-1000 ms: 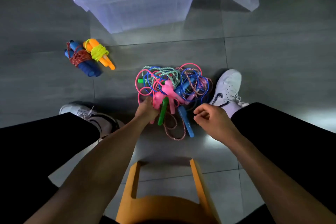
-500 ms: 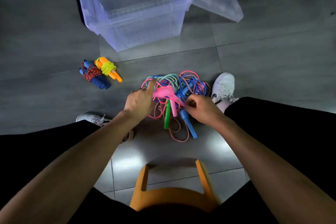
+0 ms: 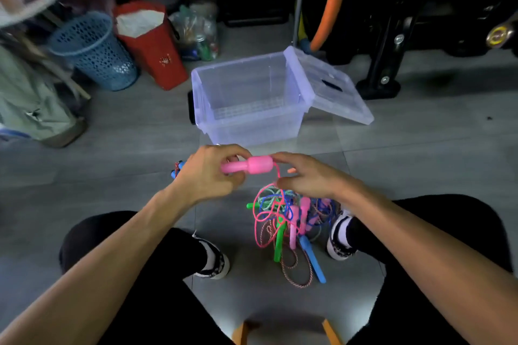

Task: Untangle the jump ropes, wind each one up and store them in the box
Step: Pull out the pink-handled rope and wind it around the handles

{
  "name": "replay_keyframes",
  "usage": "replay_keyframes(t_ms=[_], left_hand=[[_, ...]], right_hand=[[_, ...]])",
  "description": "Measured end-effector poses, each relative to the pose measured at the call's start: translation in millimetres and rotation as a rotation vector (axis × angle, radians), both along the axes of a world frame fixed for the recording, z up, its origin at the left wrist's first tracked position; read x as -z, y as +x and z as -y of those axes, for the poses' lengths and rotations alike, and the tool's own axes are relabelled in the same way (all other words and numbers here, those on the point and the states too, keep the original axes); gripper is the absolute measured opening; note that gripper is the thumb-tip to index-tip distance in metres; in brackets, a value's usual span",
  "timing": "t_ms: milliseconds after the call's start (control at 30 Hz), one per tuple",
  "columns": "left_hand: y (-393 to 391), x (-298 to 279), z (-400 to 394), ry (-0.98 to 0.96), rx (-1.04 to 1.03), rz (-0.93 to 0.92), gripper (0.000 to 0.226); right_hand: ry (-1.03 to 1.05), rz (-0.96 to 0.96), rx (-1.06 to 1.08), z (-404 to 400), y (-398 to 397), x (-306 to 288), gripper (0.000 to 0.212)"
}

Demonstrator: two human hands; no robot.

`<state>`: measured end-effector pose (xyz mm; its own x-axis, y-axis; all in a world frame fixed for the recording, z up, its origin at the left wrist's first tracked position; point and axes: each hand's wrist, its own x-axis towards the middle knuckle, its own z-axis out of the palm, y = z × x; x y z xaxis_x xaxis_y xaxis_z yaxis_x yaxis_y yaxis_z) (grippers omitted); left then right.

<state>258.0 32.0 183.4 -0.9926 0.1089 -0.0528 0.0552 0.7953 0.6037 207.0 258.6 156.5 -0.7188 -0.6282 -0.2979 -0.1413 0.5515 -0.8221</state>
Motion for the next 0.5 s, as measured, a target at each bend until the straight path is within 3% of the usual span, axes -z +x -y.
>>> replay_keyframes(t_ms=[67, 100, 267, 400, 500], left_hand=[[-5, -9, -3, 0.199, -0.042, 0.027, 0.024], [-7, -14, -5, 0.311, -0.07, 0.042, 0.021], [-25, -29, -8, 0.773, -0.317, 0.091, 0.015], [-41, -35, -13, 1.1, -0.524, 0.092, 0.009], [-53, -32, -18, 1.111, -0.66, 0.145, 0.011]], right_hand=[[-0.108, 0.047, 0.014, 6, -1, -10, 0.015], [-0.171, 0.066, 0.029, 8, -3, -15, 0.011], [-0.256, 0.039, 0.158, 3, -25, -35, 0.022], [-0.04, -0.012, 0.127, -10, -46, -30, 0.027], [0.011, -0.215, 0.141, -16, -52, -33, 0.028]])
